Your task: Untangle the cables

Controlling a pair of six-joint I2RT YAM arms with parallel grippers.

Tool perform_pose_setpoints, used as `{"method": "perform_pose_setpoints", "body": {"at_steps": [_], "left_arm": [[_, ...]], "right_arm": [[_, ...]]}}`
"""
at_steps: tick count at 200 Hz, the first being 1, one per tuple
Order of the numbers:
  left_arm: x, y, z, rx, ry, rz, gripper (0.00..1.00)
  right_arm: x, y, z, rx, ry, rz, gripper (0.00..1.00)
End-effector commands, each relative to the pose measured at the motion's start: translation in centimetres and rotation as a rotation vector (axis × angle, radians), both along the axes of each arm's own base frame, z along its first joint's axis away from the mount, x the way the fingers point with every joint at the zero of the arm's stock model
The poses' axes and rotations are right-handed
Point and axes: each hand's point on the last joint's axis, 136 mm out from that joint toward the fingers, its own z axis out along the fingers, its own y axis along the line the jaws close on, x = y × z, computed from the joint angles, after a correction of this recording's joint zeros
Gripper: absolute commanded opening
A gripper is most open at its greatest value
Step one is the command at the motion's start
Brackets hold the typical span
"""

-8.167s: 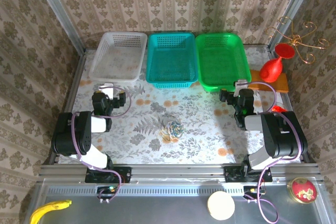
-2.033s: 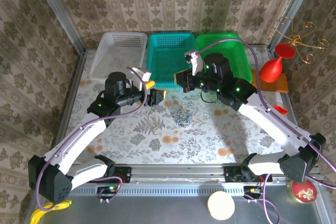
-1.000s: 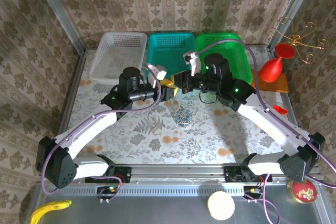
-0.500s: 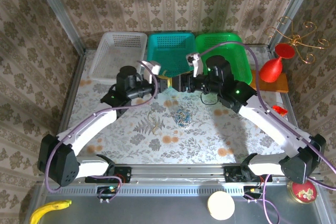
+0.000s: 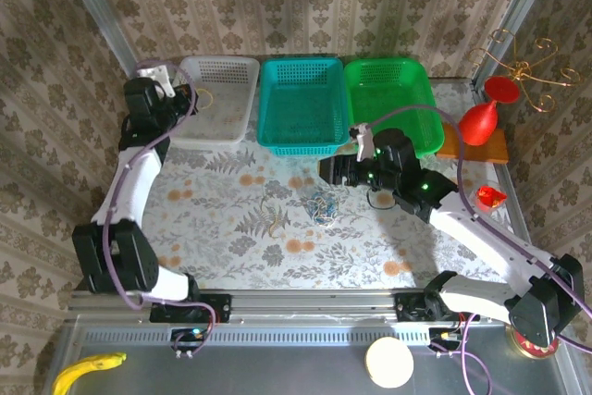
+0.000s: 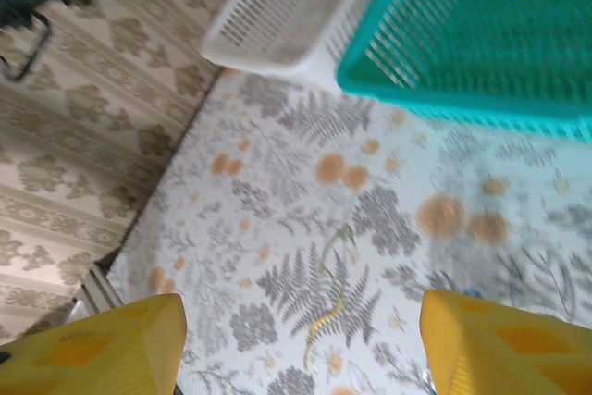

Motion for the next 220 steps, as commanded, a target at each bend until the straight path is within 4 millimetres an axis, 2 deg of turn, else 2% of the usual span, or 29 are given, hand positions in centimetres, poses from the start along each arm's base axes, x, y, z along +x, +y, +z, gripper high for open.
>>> {"method": "perform_pose_setpoints", "body": {"at_steps": [1, 30, 55, 67, 86, 100, 115, 133, 148, 151, 161, 182, 206, 220], "left_arm": [[2.2, 1.8, -3.7, 0.049, 0.101, 0.053, 0.00], [4.3, 2.8, -7.7, 0.065, 0.194, 0.061, 0.00], [4.9, 2.6, -9.7, 0.069, 0.248, 0.038, 0.03], [4.9, 2.2, -10.1, 0.061, 0.257, 0.016, 0.15], [4.5, 1.6, -10.1, 0.050, 0.261, -0.009, 0.47], [4.2, 1.1, -9.5, 0.060, 0.251, -0.027, 0.63], [3.8, 0.3, -8.4, 0.074, 0.233, -0.053, 0.79], [3.4, -0.6, -6.8, 0.074, 0.214, -0.087, 0.88], [2.5, -1.9, -5.0, 0.065, 0.187, -0.120, 0.94], [2.3, -2.3, -4.8, 0.062, 0.184, -0.127, 0.95], [1.4, -3.3, -3.8, 0.056, 0.168, -0.153, 0.99], [-1.0, -5.7, -2.7, 0.031, 0.151, -0.196, 1.00], [-4.6, -7.8, -3.2, -0.037, 0.166, -0.221, 1.00], [-6.9, -8.7, -5.0, -0.090, 0.201, -0.216, 1.00]], "right_arm": [[0.2, -0.8, -1.0, 0.005, 0.002, -0.058, 0.70], [-0.3, -0.7, -4.1, -0.040, 0.059, -0.050, 0.70], [-0.8, -0.1, -5.6, -0.071, 0.080, -0.026, 0.70], [-1.0, 0.4, -6.0, -0.088, 0.086, -0.009, 0.69], [-1.4, 1.4, -6.8, -0.118, 0.093, 0.029, 0.69], [-1.8, 2.5, -7.4, -0.150, 0.094, 0.065, 0.69], [-2.3, 3.7, -8.1, -0.190, 0.094, 0.103, 0.68], [-2.7, 5.2, -8.9, -0.228, 0.097, 0.147, 0.68], [-3.1, 6.3, -9.3, -0.252, 0.090, 0.177, 0.67], [-3.1, 6.6, -10.3, -0.272, 0.106, 0.185, 0.67], [-3.3, 7.2, -11.1, -0.293, 0.113, 0.203, 0.66], [-3.5, 8.4, -12.6, -0.326, 0.124, 0.238, 0.66], [-3.7, 9.6, -14.2, -0.358, 0.140, 0.271, 0.65], [-3.7, 10.3, -15.0, -0.372, 0.149, 0.289, 0.63]]}}
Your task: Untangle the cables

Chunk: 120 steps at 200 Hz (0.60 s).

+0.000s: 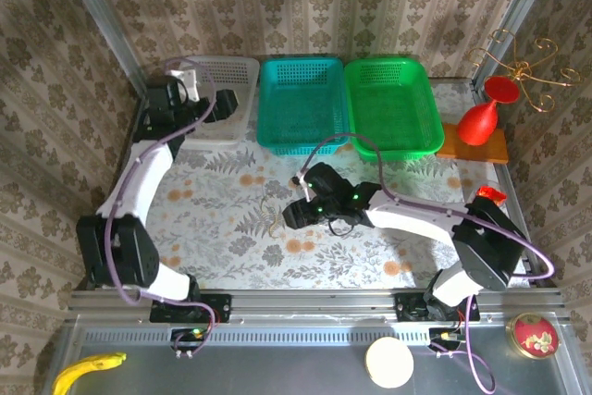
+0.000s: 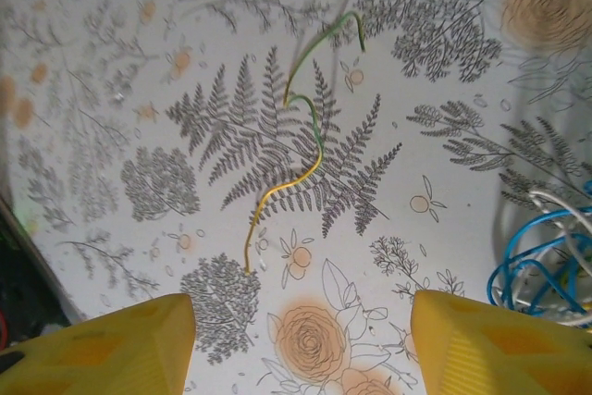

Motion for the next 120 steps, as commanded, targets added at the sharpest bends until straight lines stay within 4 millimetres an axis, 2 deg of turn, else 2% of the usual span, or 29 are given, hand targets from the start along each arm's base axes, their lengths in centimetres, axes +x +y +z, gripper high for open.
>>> {"method": "perform_pose_setpoints", "body": {"at_steps": [1, 34, 58, 86, 120], "left_arm": [[-3.4, -1.5, -2.9, -0.100, 0.097, -0.001, 1.00], [-8.1, -2.0, -7.2, -0.210, 0.183, 0.064, 1.00], [-10.2, -1.5, -9.2, -0.226, 0.222, 0.111, 1.00], [-11.5, -0.7, -10.0, -0.227, 0.243, 0.145, 1.00], [-12.1, -0.3, -9.8, -0.238, 0.240, 0.162, 1.00]], "right_arm": [[0.5, 1.4, -0.3, -0.022, -0.028, 0.034, 0.63], [0.8, 3.1, -1.7, -0.035, -0.013, 0.062, 0.62], [1.3, 4.3, -2.8, -0.046, 0.000, 0.080, 0.62], [2.0, 5.4, -4.1, -0.072, 0.008, 0.096, 0.62], [2.8, 5.9, -5.7, -0.118, 0.009, 0.107, 0.63]]}}
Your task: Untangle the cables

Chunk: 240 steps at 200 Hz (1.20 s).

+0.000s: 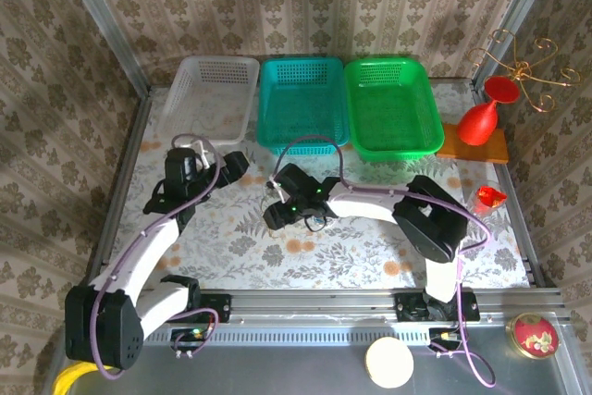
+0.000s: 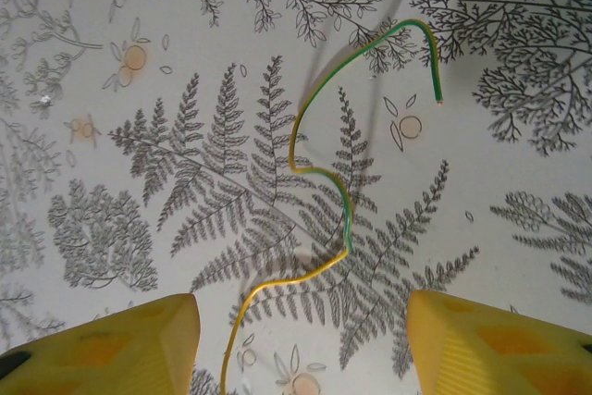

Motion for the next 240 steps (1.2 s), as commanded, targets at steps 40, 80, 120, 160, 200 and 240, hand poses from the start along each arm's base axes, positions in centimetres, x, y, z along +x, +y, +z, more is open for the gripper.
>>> {"method": "perform_pose_setpoints", "body": {"at_steps": [40, 80, 120, 160, 200, 240], "left_arm": [[-0.4, 0.6, 0.3, -0.045, 0.010, 0.051, 1.00], [-0.5, 0.6, 0.2, -0.058, 0.014, 0.050, 1.00], [-0.9, 0.5, 0.3, -0.061, 0.011, 0.034, 1.00], [-1.1, -0.3, 0.8, -0.101, 0.001, -0.007, 1.00], [-1.1, -2.5, 2.0, -0.190, -0.016, -0.071, 1.00], [-1.3, -7.4, 2.4, -0.293, -0.022, -0.151, 0.97]], "right_arm": [[1.7, 1.0, -2.0, -0.079, -0.030, 0.034, 0.60], [2.2, 1.4, -2.0, -0.058, -0.019, 0.052, 0.23], [2.4, -0.3, 2.3, 0.038, -0.042, 0.035, 0.00], [2.3, -2.6, 7.0, 0.182, -0.064, -0.010, 0.00], [1.5, -3.7, 11.6, 0.344, -0.089, -0.010, 0.00], [0.4, -3.4, 15.8, 0.506, -0.117, 0.024, 0.00]]}}
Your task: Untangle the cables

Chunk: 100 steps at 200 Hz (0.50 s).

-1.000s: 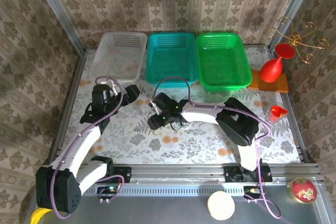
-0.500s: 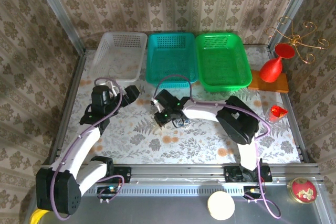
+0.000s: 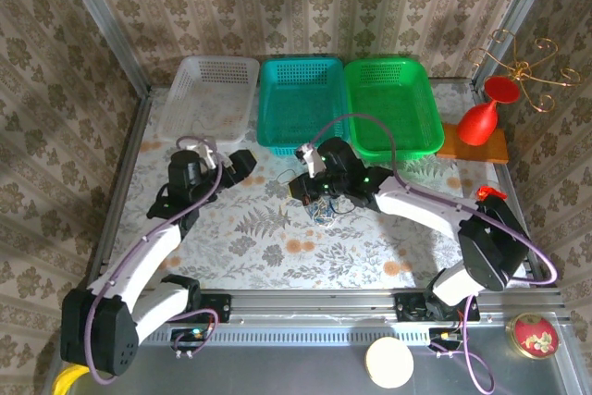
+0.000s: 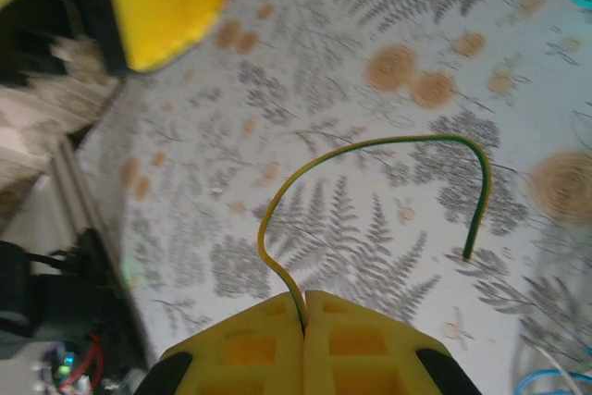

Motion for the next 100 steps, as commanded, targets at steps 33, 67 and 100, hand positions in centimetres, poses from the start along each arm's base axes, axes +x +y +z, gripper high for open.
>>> {"method": "perform_pose_setpoints", "body": {"at_steps": [33, 67, 100], "left_arm": [[-0.8, -7.2, 0.1, -0.165, -0.009, -0.103, 0.92], [-0.8, -8.8, -0.1, -0.215, -0.023, -0.091, 0.84], [-0.7, -8.9, 0.2, -0.233, -0.036, -0.075, 0.76]], "right_arm": [[-1.2, 0.9, 5.1, 0.203, -0.040, 0.051, 0.00], [-1.2, 1.0, 5.4, 0.216, -0.041, 0.052, 0.00], [-1.2, 0.9, 5.2, 0.213, -0.040, 0.051, 0.00]]}}
